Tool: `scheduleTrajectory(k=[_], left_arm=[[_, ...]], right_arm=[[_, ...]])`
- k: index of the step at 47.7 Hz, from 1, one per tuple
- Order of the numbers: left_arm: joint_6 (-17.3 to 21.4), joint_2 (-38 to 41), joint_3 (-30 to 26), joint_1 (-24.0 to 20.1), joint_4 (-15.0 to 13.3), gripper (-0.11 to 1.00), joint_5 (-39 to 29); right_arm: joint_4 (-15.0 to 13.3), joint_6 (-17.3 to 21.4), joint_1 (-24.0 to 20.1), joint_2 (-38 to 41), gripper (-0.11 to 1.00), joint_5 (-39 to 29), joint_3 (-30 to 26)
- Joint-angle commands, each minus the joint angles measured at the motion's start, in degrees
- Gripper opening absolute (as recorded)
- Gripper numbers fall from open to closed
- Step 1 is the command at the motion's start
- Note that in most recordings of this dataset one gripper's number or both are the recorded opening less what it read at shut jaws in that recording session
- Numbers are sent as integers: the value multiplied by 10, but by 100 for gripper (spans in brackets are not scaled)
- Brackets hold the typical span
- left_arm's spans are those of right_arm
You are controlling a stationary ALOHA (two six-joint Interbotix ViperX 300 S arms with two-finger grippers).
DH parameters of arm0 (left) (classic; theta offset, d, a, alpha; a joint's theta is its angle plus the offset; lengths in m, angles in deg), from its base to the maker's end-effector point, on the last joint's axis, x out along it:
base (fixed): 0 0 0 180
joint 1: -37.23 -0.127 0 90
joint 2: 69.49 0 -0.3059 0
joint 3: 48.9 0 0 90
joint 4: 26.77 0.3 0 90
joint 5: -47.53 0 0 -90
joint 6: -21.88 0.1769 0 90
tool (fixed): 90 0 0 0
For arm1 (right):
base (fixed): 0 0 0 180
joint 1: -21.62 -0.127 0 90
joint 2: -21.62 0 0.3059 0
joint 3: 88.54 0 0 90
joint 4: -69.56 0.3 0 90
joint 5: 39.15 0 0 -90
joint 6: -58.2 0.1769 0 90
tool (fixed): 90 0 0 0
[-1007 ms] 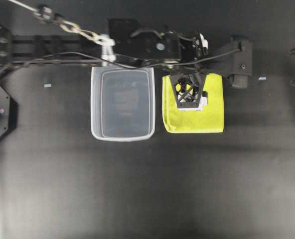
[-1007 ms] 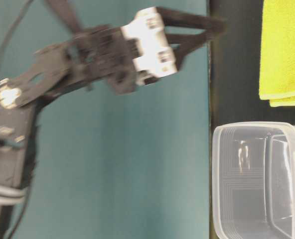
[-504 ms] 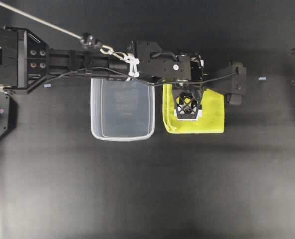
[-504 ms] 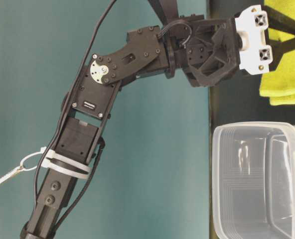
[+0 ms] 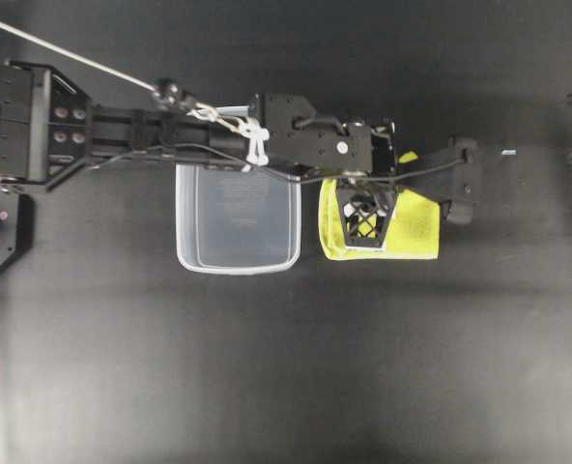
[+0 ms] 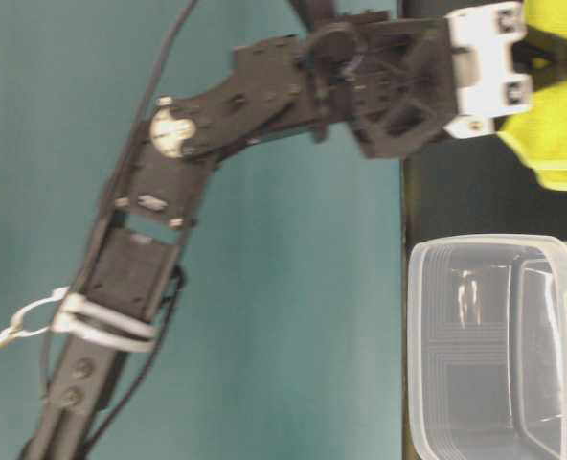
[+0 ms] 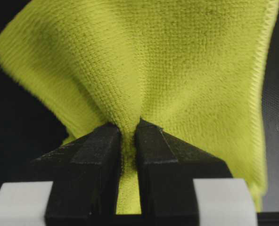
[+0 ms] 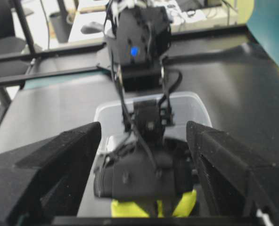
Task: Place the yellow towel into the container with the left arm.
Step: 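Lift the pinched towel and carry it left over the container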
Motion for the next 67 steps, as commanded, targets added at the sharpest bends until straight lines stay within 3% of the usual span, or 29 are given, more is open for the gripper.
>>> scheduleTrajectory(k=[1, 11, 21, 29, 39, 67], left_arm=[[1, -65, -18, 0, 1, 7, -28], [-1, -185, 1, -4, 1, 7, -107], [-6, -297, 97, -7, 1, 7, -156], [-7, -352, 212, -10, 1, 7, -142], [-6, -391, 317, -18, 1, 7, -57], [-9, -389, 383, -20, 1, 7, -18]], right_arm=[[2, 1, 2, 0, 71, 5, -13], [3, 2, 1, -4, 71, 6, -16], [4, 2, 1, -4, 71, 6, -16], [4, 3, -8, -4, 71, 6, -16], [4, 3, -13, -4, 71, 4, -16], [4, 23, -13, -4, 71, 11, -16]])
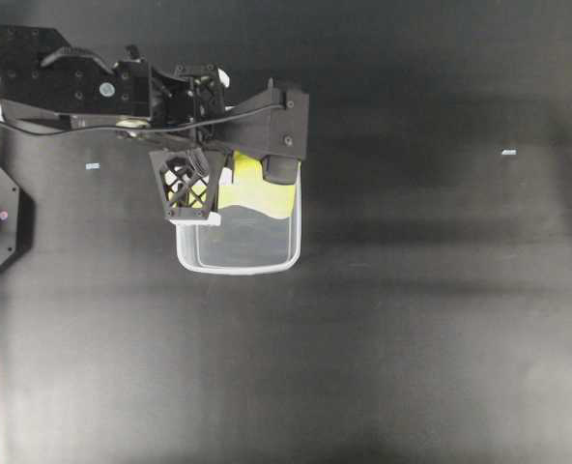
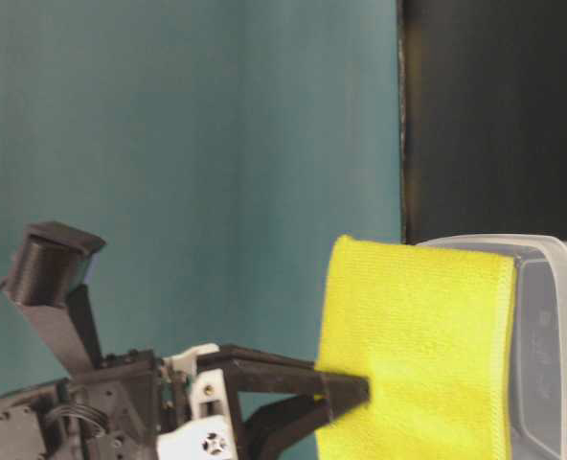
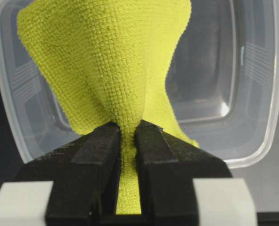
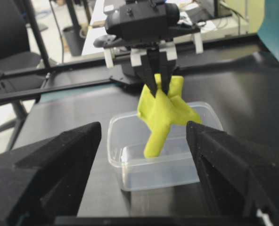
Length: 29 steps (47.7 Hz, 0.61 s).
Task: Place the yellow towel into the container with the left arm.
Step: 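Lift the pinched towel and carry it left over the container, then lower the towel into the container and open the left gripper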
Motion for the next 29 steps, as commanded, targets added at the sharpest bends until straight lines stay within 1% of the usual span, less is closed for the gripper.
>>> scheduleTrajectory(k=[1, 4, 6, 9, 12, 15, 17, 20, 22, 26, 29], left_arm=[[-4, -6, 4, -1, 2, 7, 10], [-5, -5, 9, 0, 2, 8, 15], [-4, -4, 11, 0, 2, 11, 21], [-4, -4, 16, 1, 2, 27, 33], [-5, -4, 18, 5, 2, 46, 41], [6, -6, 21, 7, 2, 66, 50], [6, -11, 24, 5, 2, 76, 62], [7, -27, 28, 4, 2, 87, 83], [7, -37, 32, 4, 2, 88, 97], [4, -61, 40, 4, 2, 84, 115], [-3, -79, 46, 4, 2, 85, 118]], right_arm=[[3, 1, 1, 4, 71, 5, -11], [3, 1, 1, 4, 71, 5, -11], [3, 1, 1, 4, 71, 5, -11], [3, 1, 1, 4, 71, 4, -11], [3, 2, 1, 4, 71, 4, -11], [3, 2, 1, 4, 71, 5, -11], [3, 2, 1, 4, 71, 5, -11], [3, 2, 1, 3, 71, 4, -11], [3, 2, 1, 3, 71, 3, -11], [3, 2, 1, 1, 71, 2, -11], [3, 2, 1, 1, 71, 1, -10]])
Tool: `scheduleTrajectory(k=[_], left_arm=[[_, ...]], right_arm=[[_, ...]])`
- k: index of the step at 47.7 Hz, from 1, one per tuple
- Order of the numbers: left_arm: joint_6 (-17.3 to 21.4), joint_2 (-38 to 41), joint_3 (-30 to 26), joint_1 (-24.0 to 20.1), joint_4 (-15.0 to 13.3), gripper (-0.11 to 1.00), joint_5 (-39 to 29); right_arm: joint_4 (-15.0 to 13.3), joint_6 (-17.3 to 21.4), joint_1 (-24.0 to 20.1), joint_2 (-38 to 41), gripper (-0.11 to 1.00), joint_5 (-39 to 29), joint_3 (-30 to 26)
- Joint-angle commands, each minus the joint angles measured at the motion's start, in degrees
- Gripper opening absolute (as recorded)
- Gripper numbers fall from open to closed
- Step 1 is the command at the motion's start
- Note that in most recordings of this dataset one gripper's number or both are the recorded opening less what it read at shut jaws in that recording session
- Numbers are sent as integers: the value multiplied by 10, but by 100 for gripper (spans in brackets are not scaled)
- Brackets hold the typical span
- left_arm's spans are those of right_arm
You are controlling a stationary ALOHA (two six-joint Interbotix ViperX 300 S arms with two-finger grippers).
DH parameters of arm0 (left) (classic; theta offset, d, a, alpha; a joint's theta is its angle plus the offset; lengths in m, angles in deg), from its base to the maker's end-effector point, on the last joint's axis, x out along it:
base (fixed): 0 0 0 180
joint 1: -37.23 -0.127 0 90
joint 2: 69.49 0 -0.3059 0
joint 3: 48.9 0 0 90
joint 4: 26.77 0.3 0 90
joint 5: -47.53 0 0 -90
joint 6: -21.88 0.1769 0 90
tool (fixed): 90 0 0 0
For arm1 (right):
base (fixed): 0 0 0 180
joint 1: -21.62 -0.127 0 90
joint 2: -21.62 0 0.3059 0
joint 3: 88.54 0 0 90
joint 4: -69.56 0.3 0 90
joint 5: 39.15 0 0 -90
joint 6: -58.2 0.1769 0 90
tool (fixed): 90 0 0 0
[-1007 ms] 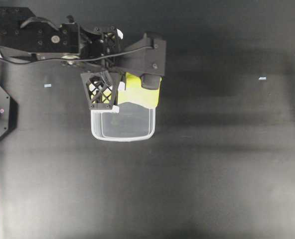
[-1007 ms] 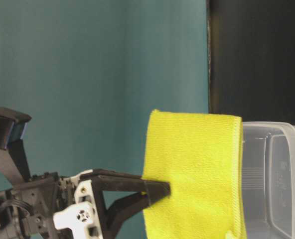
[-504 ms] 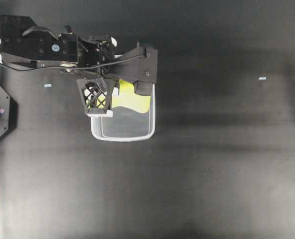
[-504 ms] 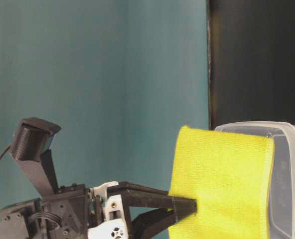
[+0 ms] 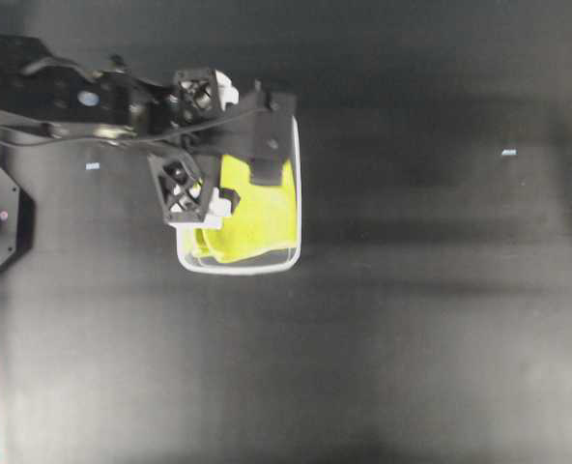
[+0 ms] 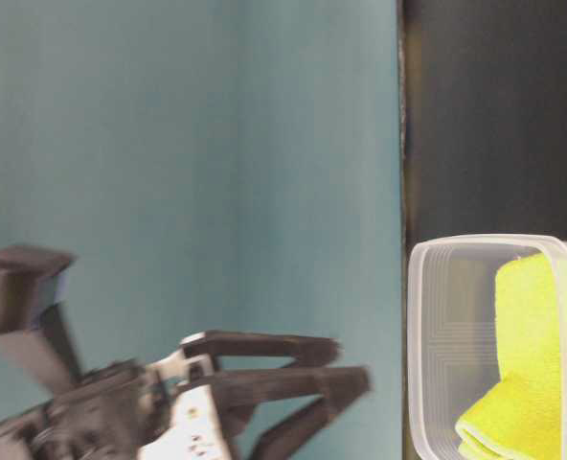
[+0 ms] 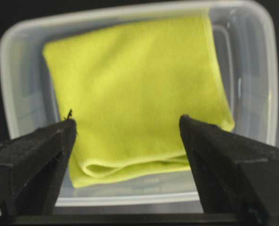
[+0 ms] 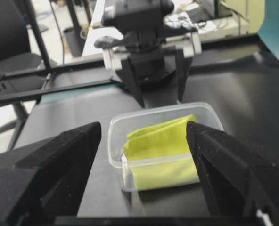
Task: Place the yellow towel into the container with the left arm.
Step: 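Lower the towel into the container and open the left gripper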
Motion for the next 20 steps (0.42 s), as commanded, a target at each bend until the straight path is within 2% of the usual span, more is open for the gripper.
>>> scheduleTrajectory(k=[1, 11, 20], left_arm=[[-5, -41, 3, 2, 1, 86, 10], [-25, -126, 22, 9, 1, 87, 30], [-54, -214, 62, 15, 1, 87, 94]], right_arm=[[3, 1, 0, 4, 71, 2, -10], [3, 0, 0, 2, 71, 6, -10], [3, 1, 0, -2, 71, 2, -4]])
